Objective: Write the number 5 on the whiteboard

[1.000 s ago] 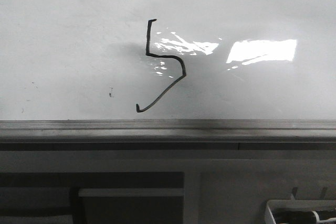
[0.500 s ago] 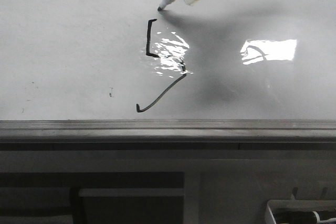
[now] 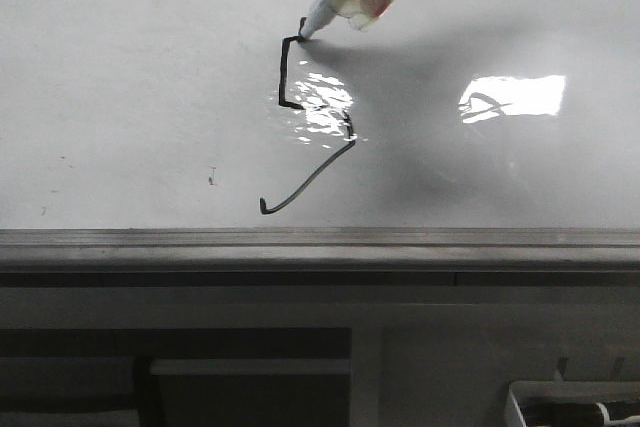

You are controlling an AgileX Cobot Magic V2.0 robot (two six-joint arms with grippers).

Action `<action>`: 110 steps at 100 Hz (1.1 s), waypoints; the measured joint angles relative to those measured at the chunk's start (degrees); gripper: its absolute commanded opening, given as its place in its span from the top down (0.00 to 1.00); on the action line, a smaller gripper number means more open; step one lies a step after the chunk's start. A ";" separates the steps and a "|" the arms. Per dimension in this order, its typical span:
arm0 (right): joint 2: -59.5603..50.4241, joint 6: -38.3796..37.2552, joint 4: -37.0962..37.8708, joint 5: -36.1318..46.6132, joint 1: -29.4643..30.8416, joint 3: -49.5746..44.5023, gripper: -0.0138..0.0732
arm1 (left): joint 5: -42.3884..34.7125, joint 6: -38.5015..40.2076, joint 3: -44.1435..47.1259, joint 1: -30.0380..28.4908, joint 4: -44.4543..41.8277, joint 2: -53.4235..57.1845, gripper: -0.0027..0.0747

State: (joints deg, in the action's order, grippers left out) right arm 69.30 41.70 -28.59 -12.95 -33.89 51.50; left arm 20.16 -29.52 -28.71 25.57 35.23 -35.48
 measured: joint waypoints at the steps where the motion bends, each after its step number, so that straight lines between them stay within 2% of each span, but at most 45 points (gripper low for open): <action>1: 0.00 0.00 0.00 0.00 0.00 0.00 0.89 | 0.00 0.00 0.00 0.00 0.00 0.00 0.99; 59: 1.54 0.00 -0.73 1.11 -0.86 0.43 0.89 | -0.13 0.00 0.00 0.00 0.00 0.00 0.99; 86: 1.10 -0.25 -2.25 -1.91 2.86 0.54 0.89 | -0.02 0.00 0.00 0.00 0.00 0.00 0.99; 110: -3.66 -0.25 -2.38 -4.44 7.77 -1.40 0.89 | 0.10 0.00 0.00 0.00 0.00 0.00 0.99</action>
State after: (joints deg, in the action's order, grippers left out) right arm 65.65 41.45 -30.97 -17.39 -26.12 50.10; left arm 20.25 -29.52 -28.71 25.57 35.23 -35.48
